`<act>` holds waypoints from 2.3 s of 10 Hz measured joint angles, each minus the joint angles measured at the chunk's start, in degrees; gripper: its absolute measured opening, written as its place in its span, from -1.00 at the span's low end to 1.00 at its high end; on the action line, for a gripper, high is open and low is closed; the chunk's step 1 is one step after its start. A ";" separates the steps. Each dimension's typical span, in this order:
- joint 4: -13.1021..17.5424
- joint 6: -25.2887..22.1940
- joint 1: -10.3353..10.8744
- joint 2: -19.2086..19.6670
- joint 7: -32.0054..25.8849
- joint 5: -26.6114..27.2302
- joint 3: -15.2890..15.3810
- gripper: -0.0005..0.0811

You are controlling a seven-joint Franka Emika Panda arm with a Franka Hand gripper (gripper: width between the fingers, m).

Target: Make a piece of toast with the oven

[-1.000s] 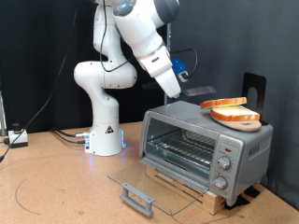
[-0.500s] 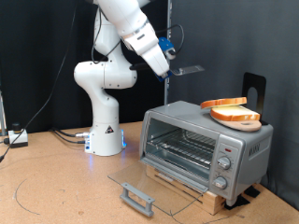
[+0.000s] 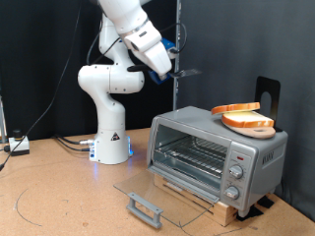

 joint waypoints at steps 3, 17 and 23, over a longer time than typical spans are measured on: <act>-3.86 0.00 -0.58 -1.83 -5.39 -6.86 -0.97 -0.02; -16.65 8.74 0.85 -10.98 13.90 2.84 15.92 -0.02; -15.52 13.59 0.77 -3.97 16.66 4.46 19.27 -0.02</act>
